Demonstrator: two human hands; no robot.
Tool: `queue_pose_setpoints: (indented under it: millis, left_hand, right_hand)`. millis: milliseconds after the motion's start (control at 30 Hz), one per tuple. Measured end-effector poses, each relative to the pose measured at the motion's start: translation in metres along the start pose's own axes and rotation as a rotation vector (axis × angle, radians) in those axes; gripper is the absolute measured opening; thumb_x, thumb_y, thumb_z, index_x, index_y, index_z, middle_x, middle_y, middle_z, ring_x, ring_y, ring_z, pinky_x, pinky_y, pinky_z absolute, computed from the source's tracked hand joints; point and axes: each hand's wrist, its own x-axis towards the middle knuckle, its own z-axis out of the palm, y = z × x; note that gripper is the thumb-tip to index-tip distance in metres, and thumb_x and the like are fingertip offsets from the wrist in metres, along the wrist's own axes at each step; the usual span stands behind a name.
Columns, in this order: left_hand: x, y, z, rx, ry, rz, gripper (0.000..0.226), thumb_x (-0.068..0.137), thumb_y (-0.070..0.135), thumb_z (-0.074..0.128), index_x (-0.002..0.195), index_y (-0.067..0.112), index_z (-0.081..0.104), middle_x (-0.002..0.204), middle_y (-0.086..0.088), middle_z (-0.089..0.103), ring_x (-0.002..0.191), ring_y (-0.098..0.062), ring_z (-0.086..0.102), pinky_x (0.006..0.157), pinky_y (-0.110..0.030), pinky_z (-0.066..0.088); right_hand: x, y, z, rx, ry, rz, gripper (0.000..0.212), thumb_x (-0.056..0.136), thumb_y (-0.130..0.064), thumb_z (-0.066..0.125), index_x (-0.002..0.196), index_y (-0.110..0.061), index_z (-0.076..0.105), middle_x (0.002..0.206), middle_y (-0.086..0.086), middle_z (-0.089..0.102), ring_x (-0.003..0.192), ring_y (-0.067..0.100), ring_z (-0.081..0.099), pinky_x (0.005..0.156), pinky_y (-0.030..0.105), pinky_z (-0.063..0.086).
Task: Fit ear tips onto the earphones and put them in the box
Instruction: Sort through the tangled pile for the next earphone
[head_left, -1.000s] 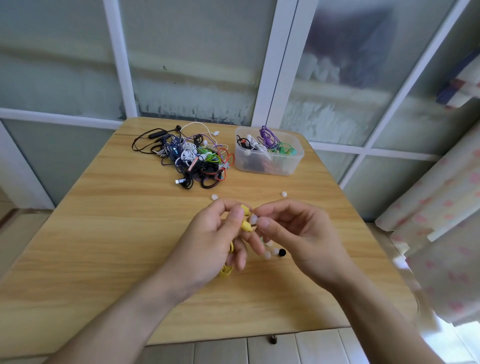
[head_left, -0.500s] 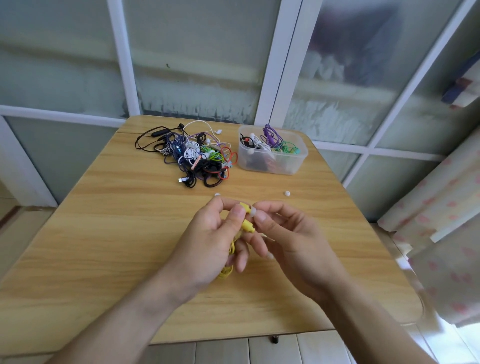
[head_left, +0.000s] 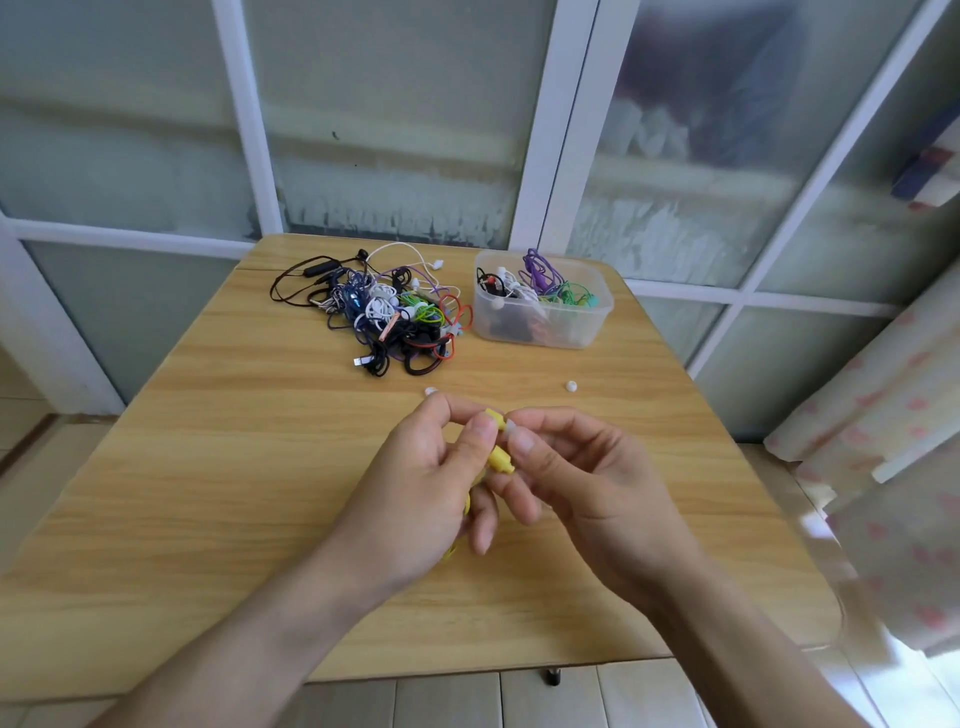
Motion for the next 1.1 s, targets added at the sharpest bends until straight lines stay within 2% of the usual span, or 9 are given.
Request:
queue_pose_setpoints:
  millis: [267,367,500,600,700,900,967,1100]
  left_hand:
    - [-0.002,0.005,0.013,0.052,-0.058,-0.105,0.022,0.103,0.022,0.035,0.106,0.001,0.042,0.067,-0.020,0.069,0.040,-0.023,0.049,0.041,-0.026,0.027]
    - [-0.001,0.005,0.017,0.078,-0.062,-0.134,0.021,0.103,0.020,0.035,0.105,0.000,0.042,0.066,-0.020,0.068,0.039,-0.023,0.049,0.041,-0.027,0.027]
    - [0.001,0.004,0.016,0.094,-0.090,-0.173,0.015,0.103,0.017,0.035,0.097,0.003,0.039,0.066,-0.022,0.067,0.039,-0.024,0.050,0.039,-0.026,0.027]
    - [0.002,0.003,0.010,0.124,-0.115,-0.195,0.014,0.103,0.015,0.036,0.092,0.006,0.038,0.067,-0.022,0.067,0.040,-0.024,0.050,0.041,-0.026,0.028]
    - [0.007,0.000,0.004,0.141,-0.151,-0.210,0.014,0.104,0.011,0.035,0.090,0.006,0.037,0.064,-0.020,0.066,0.040,-0.024,0.049,0.041,-0.027,0.027]
    - [0.010,-0.002,-0.004,0.021,-0.227,-0.230,0.015,0.102,0.004,0.033,0.087,0.007,0.036,0.058,-0.023,0.059,0.035,-0.021,0.045,0.038,-0.025,0.021]
    - [0.008,-0.001,-0.006,-0.045,-0.218,-0.230,0.014,0.102,0.003,0.033,0.088,0.007,0.036,0.058,-0.024,0.058,0.034,-0.020,0.044,0.039,-0.025,0.019]
    - [0.003,0.001,-0.010,-0.127,-0.160,-0.226,0.015,0.102,0.005,0.033,0.088,0.007,0.038,0.059,-0.024,0.058,0.033,-0.020,0.044,0.038,-0.025,0.019]
  right_hand:
    - [-0.009,-0.010,-0.021,-0.051,-0.065,0.005,0.022,0.069,-0.025,0.079,0.088,-0.015,0.076,0.078,0.007,0.072,0.064,0.014,0.062,0.065,0.027,0.050]
    - [-0.009,-0.013,-0.026,-0.116,-0.052,-0.015,0.018,0.071,-0.017,0.079,0.087,-0.010,0.076,0.076,0.006,0.072,0.064,0.014,0.059,0.062,0.025,0.049]
    - [-0.006,-0.012,-0.029,-0.133,-0.032,-0.026,0.013,0.068,-0.010,0.076,0.081,-0.012,0.077,0.075,0.008,0.073,0.065,0.015,0.063,0.061,0.024,0.052]
    - [-0.003,-0.008,-0.027,-0.171,-0.061,-0.042,0.012,0.067,-0.012,0.078,0.078,-0.017,0.079,0.071,0.009,0.071,0.065,0.024,0.059,0.062,0.028,0.052]
    - [0.001,-0.004,-0.026,-0.198,-0.076,-0.062,0.012,0.066,-0.012,0.078,0.076,-0.018,0.079,0.070,0.003,0.072,0.060,0.019,0.058,0.059,0.025,0.052]
    - [0.010,-0.002,-0.026,-0.205,-0.132,-0.166,0.011,0.069,-0.004,0.080,0.078,-0.006,0.074,0.079,0.008,0.068,0.051,0.020,0.057,0.049,0.022,0.047]
    - [0.013,-0.003,-0.024,-0.216,-0.162,-0.181,0.012,0.068,-0.005,0.079,0.078,-0.002,0.074,0.080,0.009,0.068,0.057,0.020,0.061,0.051,0.024,0.048]
    - [0.018,-0.004,-0.017,-0.260,-0.174,-0.229,0.016,0.068,-0.002,0.077,0.084,0.000,0.073,0.082,0.007,0.070,0.074,0.015,0.067,0.066,0.020,0.051]
